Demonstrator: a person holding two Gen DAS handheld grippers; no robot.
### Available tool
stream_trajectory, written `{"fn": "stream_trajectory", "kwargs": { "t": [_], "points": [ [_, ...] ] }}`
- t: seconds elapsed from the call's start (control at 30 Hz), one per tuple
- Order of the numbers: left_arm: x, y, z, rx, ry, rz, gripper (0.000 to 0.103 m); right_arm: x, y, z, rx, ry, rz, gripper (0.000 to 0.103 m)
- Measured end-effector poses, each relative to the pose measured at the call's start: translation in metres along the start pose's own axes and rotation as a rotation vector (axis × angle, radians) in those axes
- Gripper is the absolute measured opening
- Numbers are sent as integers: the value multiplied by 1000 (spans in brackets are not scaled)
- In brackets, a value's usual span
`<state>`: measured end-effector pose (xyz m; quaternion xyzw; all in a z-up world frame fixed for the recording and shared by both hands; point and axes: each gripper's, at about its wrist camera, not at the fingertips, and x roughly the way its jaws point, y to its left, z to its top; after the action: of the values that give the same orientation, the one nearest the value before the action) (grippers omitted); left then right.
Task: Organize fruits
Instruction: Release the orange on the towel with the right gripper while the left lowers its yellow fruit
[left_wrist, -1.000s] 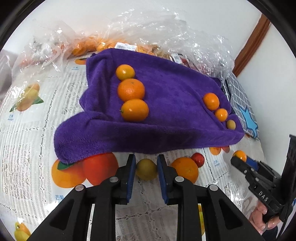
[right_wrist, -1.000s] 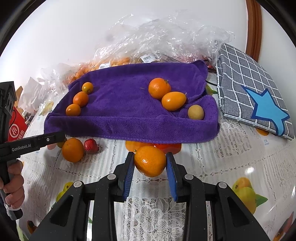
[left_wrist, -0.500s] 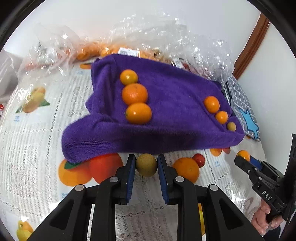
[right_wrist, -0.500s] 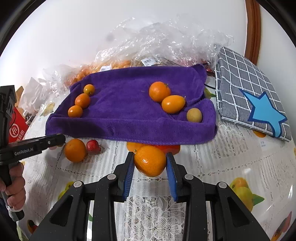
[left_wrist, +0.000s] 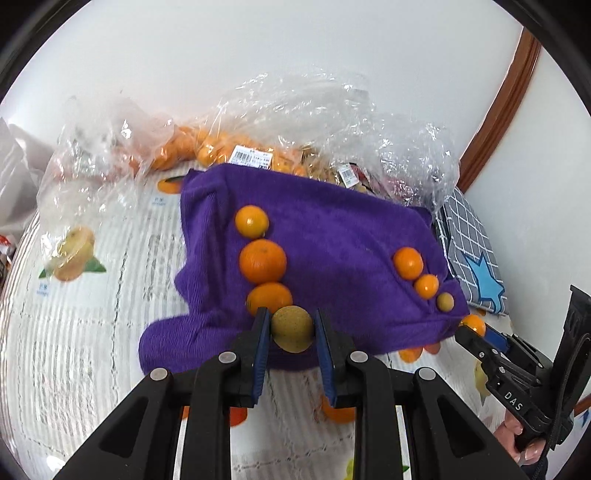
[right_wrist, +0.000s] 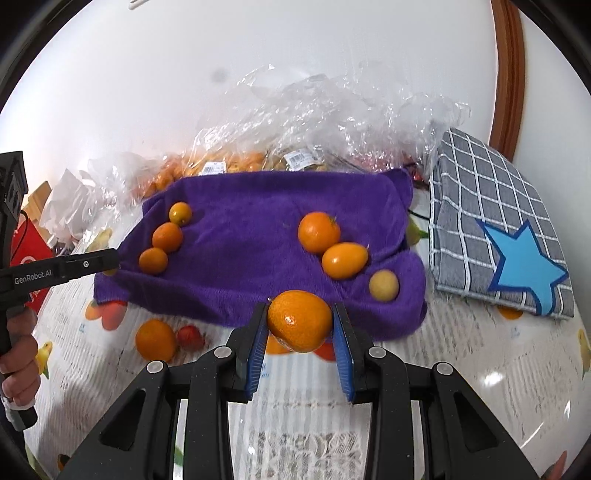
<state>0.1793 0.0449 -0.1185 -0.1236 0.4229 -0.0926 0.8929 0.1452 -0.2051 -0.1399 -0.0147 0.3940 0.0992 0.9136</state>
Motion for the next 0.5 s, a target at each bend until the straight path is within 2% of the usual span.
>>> {"fn": "stream_trajectory", "kwargs": {
  "t": [0.5],
  "points": [
    [29,-13,20,1,17,-11,23,43,-22,21,64,35,7,34]
  ]
}}
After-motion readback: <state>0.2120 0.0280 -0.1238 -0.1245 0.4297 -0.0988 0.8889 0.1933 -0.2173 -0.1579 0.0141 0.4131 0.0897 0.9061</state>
